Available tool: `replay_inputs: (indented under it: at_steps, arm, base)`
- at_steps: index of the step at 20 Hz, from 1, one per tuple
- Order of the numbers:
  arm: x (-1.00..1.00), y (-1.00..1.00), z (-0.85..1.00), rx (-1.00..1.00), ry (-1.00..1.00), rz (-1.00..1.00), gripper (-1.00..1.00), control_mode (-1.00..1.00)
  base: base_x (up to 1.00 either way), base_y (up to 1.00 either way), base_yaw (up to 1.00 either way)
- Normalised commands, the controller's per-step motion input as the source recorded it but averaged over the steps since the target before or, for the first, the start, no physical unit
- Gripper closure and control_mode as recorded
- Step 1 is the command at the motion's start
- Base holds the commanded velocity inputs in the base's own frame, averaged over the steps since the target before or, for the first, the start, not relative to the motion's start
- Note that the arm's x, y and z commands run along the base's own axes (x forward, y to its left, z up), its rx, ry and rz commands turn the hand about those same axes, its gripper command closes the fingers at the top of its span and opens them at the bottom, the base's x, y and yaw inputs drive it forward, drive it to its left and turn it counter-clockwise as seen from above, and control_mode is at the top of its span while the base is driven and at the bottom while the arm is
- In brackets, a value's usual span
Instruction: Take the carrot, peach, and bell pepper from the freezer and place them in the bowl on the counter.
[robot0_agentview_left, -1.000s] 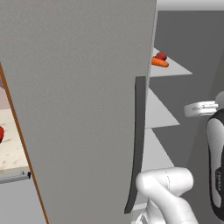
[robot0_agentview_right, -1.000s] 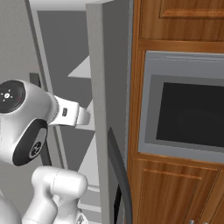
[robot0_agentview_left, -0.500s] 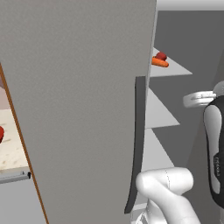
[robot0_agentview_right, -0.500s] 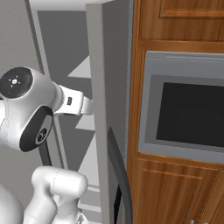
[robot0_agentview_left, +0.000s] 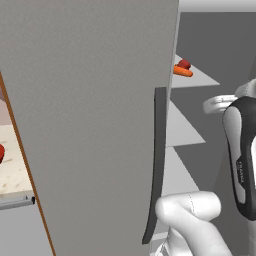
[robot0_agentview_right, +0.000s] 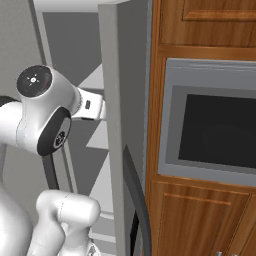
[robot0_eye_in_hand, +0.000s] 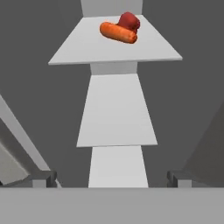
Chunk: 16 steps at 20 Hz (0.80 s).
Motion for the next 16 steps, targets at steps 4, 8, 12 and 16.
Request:
replay_inputs:
  at_steps: [4,8,12,16]
  arm:
    - [0.53,-0.03,0.22,0.0,0.0,0.0,-1.0,-1.0]
    - [0.42,-0.23,0.09,0.0,0.0,0.03,-1.0,-1.0]
    - [0.42,-0.14,0.0,0.0,0.0,0.08,-1.0,-1.0]
    - [0.31,0.0,0.0,0.0,-0.06,0.07,-1.0,-1.0]
  base:
    - [0.0,0.0,0.0]
    - [0.0,0.0,0.0]
    - [0.0,0.0,0.0]
    - [0.0,0.0,0.0]
